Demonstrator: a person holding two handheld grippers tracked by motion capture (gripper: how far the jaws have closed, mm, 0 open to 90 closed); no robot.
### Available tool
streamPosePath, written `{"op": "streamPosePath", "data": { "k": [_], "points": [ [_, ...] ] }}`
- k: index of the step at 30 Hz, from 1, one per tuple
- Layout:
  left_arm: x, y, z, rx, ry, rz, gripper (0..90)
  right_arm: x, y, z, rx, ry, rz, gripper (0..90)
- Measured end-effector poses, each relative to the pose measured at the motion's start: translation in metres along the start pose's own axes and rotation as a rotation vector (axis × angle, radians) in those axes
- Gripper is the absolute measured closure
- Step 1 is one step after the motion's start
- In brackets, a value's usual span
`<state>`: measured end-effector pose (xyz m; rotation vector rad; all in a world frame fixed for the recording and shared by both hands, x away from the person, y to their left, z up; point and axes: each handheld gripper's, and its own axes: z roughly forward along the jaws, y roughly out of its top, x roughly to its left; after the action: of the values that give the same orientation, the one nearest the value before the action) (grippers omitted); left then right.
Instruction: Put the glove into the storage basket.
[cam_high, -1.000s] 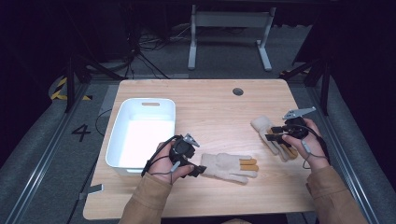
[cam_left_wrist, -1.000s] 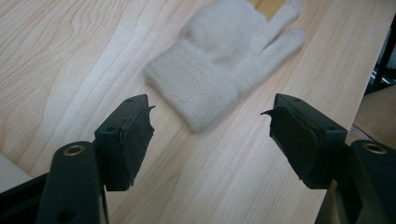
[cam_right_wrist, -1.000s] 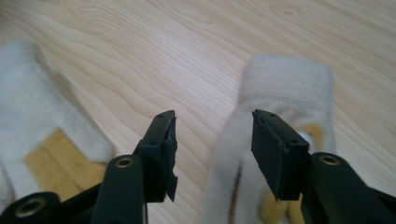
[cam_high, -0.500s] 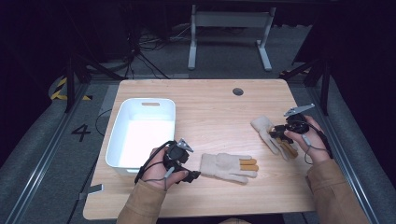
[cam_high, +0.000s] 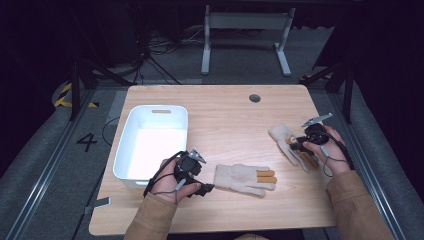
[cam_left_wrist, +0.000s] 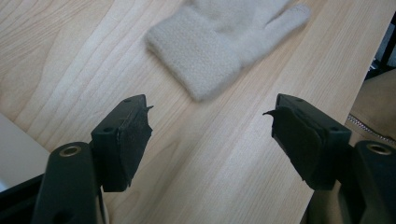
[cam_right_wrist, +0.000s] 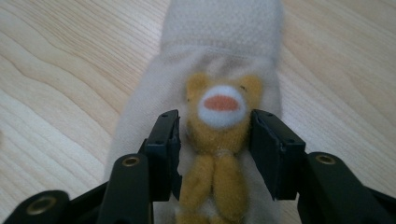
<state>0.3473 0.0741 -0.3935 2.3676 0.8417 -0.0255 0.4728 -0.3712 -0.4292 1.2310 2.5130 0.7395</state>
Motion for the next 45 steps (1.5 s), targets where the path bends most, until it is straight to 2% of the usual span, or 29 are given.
{"op": "streamPosePath", "data": {
  "k": [4,11,23,28,31,36,42,45],
  "points": [
    [0.000,0.000,0.001,0.001,0.000,-0.001,28.6,0.000,-0.003,0.004,0.022,-0.008,0.006,57.3],
    [0.001,0.001,0.002,0.002,-0.004,0.000,28.4,0.000,-0.004,0.002,0.022,0.003,0.005,70.1],
    [0.002,0.001,-0.001,-0.006,-0.009,-0.003,28.5,0.000,-0.003,-0.003,0.033,0.034,-0.025,75.1],
    [0.003,0.004,-0.002,-0.008,-0.018,0.001,29.0,0.001,-0.004,-0.009,0.018,0.043,-0.039,75.3],
    [0.001,0.010,-0.001,-0.041,-0.040,0.020,30.1,0.003,-0.006,-0.017,-0.004,0.050,-0.045,75.3],
    [-0.002,0.013,-0.003,-0.038,-0.052,0.046,30.4,0.008,-0.006,-0.028,-0.032,0.061,-0.063,75.3],
    [0.000,0.016,0.000,-0.029,-0.052,0.042,30.2,0.013,-0.007,-0.037,-0.053,0.083,-0.090,75.3],
    [0.002,0.017,0.002,-0.021,-0.053,0.030,30.2,0.017,-0.005,-0.043,-0.081,0.106,-0.116,75.2]
  ]
}}
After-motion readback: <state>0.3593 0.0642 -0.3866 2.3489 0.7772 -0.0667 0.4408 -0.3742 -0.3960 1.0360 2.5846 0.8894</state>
